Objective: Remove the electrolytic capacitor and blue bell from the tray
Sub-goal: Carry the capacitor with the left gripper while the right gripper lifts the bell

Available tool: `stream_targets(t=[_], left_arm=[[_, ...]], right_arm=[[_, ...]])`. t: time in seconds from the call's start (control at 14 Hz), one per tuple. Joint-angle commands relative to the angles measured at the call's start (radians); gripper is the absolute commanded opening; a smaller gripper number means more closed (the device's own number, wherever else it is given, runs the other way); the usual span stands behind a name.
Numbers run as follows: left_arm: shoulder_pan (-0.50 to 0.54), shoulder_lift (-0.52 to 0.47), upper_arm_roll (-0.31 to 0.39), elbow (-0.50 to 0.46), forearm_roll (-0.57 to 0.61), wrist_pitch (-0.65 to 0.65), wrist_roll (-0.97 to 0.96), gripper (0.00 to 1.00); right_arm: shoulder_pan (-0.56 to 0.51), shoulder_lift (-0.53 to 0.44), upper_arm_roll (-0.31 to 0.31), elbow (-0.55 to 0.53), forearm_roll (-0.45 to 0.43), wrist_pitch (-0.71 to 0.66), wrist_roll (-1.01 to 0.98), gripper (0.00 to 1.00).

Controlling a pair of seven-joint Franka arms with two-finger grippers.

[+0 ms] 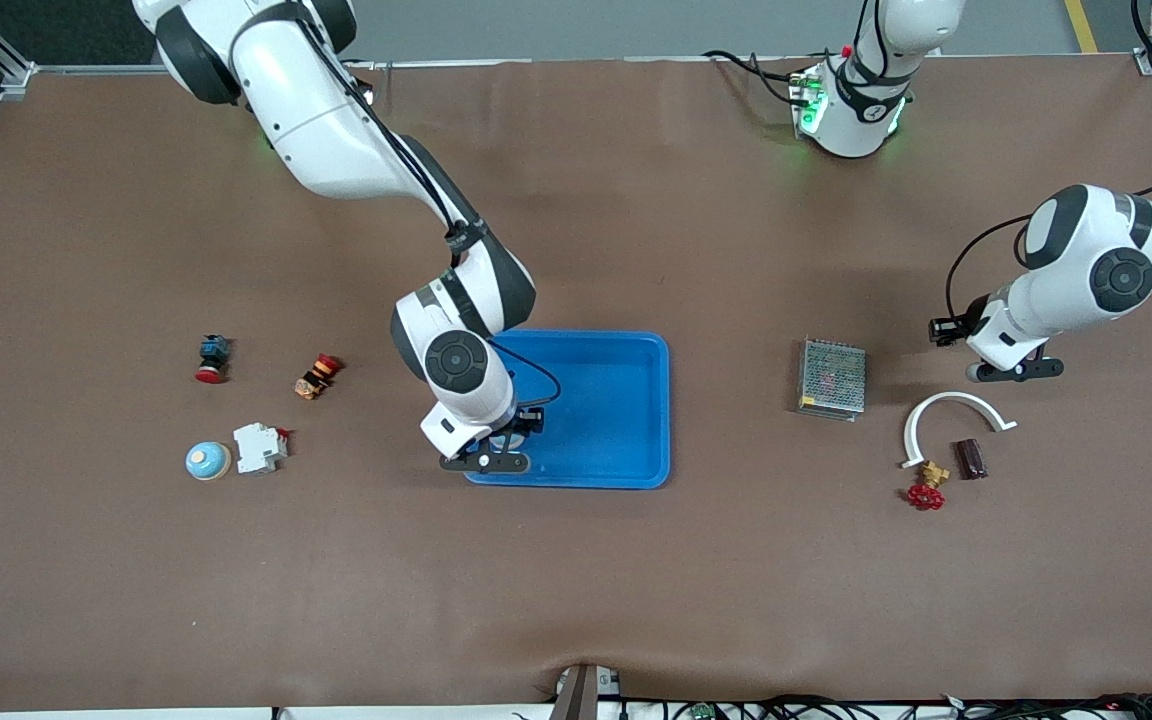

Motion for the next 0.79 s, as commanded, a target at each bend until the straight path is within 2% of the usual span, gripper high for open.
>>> stream_targets(t=[0.0, 0.21, 0.36, 0.57, 0.71], left_arm=[[0.01, 0.038, 0.008, -0.003, 0.049, 0.034, -0.015, 0.0], [0.007, 0.058, 0.029, -0.001, 0.074, 0.06, -0.015, 0.0], [0.007, 0.076, 0.045, 0.003, 0.109, 0.088, -0.015, 0.0], [0.007, 0.07, 0.054, 0.014, 0.123, 0.091, -0.015, 0.0], [0.002, 0.075, 0.054, 0.04, 0.121, 0.089, -0.028, 0.0]], right_arm=[[-0.001, -0.109, -0.003, -0.022, -0.005, -0.131, -0.101, 0.38], [-0.031, -0.203, -0.011, -0.026, -0.006, -0.274, -0.279, 0.38], [-0.068, -0.268, -0.009, -0.065, -0.009, -0.323, -0.348, 0.38], [-0.146, -0.411, -0.011, -0.219, -0.025, -0.316, -0.563, 0.38], [-0.188, -0.494, -0.011, -0.305, -0.066, -0.316, -0.654, 0.38]])
